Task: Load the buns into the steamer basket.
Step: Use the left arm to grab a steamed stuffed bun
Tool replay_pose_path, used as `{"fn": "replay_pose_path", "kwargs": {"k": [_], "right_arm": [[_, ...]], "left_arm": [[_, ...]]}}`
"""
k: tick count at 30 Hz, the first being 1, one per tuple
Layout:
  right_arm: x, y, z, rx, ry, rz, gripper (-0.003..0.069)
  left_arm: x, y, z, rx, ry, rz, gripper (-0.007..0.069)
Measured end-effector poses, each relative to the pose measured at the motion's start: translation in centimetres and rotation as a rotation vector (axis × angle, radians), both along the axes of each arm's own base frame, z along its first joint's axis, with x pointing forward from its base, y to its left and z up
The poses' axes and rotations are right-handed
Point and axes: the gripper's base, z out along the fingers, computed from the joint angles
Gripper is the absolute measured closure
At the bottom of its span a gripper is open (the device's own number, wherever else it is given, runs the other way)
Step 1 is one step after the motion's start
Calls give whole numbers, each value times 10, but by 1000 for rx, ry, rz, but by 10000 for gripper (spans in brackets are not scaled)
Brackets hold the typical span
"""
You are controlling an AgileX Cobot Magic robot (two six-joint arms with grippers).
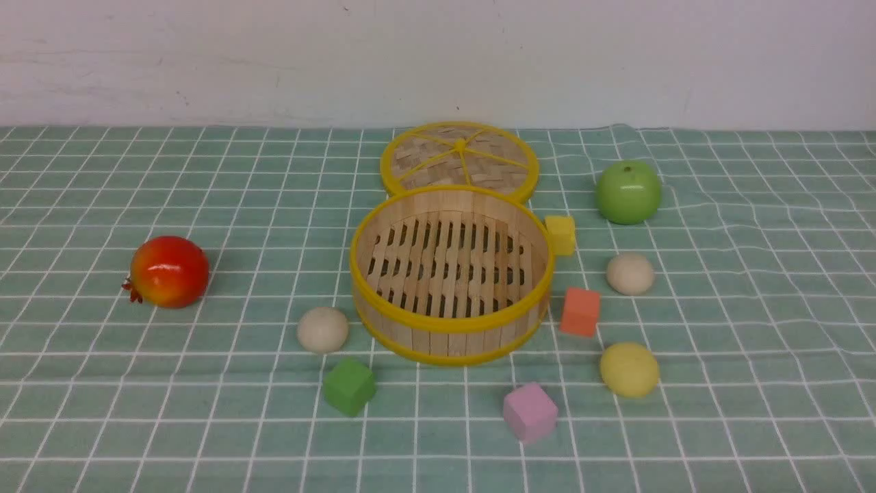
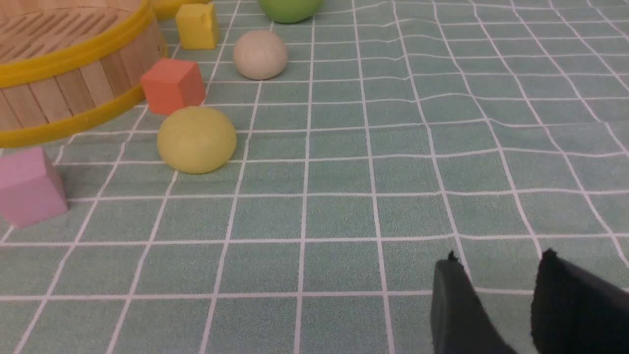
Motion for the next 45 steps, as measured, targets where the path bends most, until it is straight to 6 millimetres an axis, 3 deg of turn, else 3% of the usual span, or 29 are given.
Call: {"fn": "replay_pose_path", "kwargs": {"k": [33,36,41,45], "right_arm": [[0,0,0,0,0,0,419],[0,0,0,0,0,0,419],[0,0,0,0,0,0,419],[0,0,0,0,0,0,419]], "left_arm": [[0,0,1,-1,-6,1,410],[1,-2,5,-108,-44,12,407],[4,-3,23,-573,-167,80,407],[5,5,34,-744,-294,143,404]]}}
